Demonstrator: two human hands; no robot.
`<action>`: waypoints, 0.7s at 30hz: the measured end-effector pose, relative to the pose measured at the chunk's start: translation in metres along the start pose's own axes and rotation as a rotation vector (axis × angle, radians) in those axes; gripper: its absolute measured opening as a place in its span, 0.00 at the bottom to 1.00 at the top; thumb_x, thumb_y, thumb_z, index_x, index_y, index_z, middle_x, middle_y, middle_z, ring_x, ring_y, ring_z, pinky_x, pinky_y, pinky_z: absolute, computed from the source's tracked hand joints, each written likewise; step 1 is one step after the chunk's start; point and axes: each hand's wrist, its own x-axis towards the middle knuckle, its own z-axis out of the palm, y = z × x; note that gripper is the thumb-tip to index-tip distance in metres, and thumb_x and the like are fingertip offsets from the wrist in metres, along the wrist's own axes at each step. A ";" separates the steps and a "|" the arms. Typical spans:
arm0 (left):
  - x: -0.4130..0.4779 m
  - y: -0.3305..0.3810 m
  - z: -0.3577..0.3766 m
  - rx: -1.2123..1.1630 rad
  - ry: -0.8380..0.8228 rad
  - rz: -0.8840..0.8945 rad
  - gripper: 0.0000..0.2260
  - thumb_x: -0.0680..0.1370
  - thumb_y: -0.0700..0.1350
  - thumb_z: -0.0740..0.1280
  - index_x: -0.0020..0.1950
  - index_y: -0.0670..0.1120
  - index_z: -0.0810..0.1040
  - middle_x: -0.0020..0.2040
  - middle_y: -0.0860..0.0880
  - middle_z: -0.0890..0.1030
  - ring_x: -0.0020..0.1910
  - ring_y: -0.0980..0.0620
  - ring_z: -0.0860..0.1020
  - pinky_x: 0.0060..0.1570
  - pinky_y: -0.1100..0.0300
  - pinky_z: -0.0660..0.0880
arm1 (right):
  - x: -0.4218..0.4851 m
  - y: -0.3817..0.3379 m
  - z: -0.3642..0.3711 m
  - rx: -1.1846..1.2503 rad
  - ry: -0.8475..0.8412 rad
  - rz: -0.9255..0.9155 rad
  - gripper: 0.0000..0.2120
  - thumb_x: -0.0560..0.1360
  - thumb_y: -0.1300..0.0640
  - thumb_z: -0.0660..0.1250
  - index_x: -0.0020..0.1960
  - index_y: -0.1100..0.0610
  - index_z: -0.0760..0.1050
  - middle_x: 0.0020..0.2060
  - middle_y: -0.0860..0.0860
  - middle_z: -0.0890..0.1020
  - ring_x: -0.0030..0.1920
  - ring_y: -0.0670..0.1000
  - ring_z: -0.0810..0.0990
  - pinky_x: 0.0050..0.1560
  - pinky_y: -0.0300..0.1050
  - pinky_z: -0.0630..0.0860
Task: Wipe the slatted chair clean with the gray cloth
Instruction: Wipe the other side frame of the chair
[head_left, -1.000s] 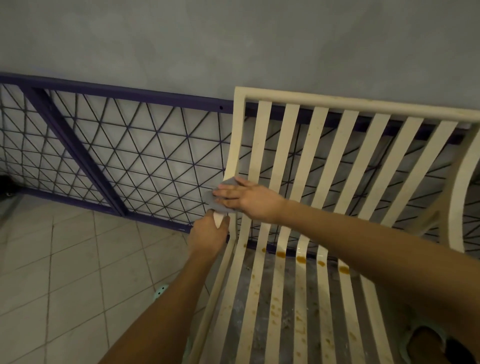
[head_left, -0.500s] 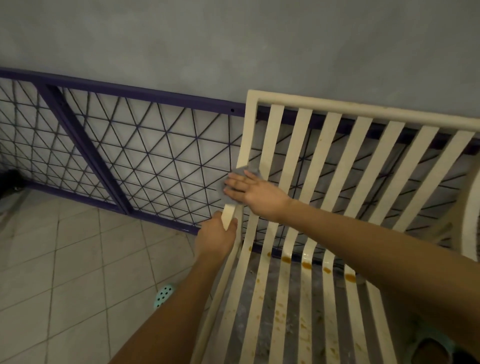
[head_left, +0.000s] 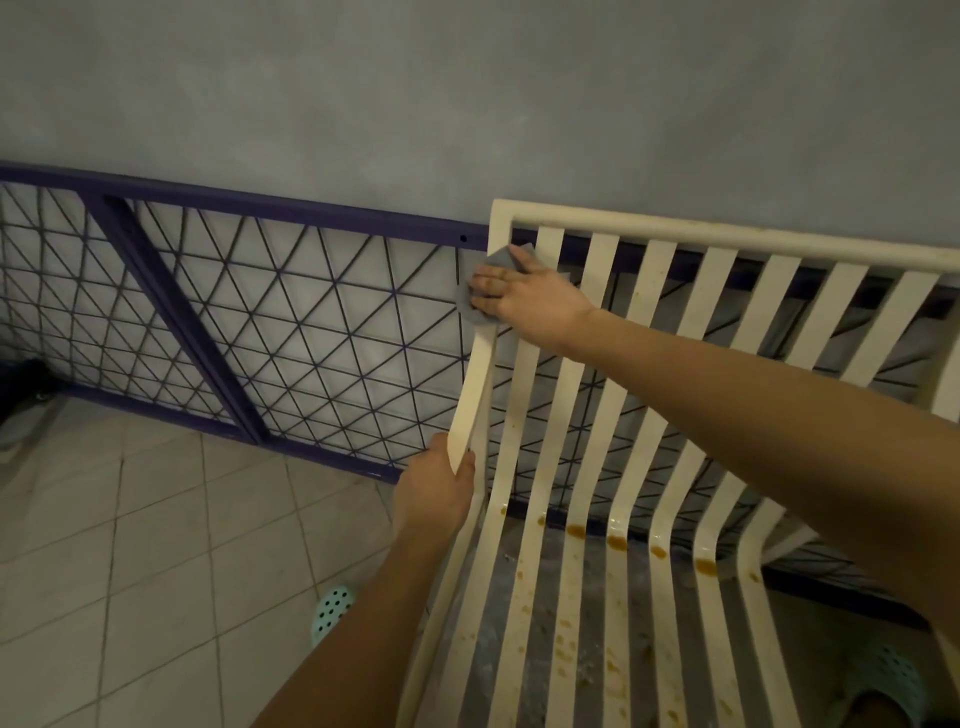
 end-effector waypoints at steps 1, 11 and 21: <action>0.000 0.000 0.000 0.003 -0.002 -0.005 0.14 0.81 0.54 0.59 0.58 0.45 0.72 0.44 0.48 0.78 0.39 0.50 0.77 0.37 0.56 0.74 | 0.001 0.002 -0.001 -0.011 0.008 0.012 0.25 0.79 0.63 0.58 0.75 0.53 0.62 0.78 0.52 0.56 0.78 0.51 0.50 0.75 0.59 0.42; 0.002 0.001 0.002 0.015 0.000 0.005 0.13 0.82 0.54 0.59 0.59 0.46 0.70 0.47 0.47 0.80 0.42 0.50 0.79 0.38 0.57 0.77 | 0.009 0.024 -0.007 -0.019 0.072 0.111 0.28 0.78 0.63 0.58 0.77 0.53 0.59 0.79 0.52 0.51 0.78 0.52 0.46 0.76 0.61 0.43; 0.012 0.009 -0.002 0.073 -0.071 0.044 0.16 0.82 0.50 0.60 0.67 0.45 0.67 0.52 0.45 0.79 0.44 0.50 0.77 0.41 0.56 0.73 | 0.013 0.051 -0.028 0.226 0.136 0.251 0.25 0.79 0.67 0.58 0.74 0.55 0.64 0.77 0.53 0.57 0.75 0.58 0.59 0.73 0.56 0.59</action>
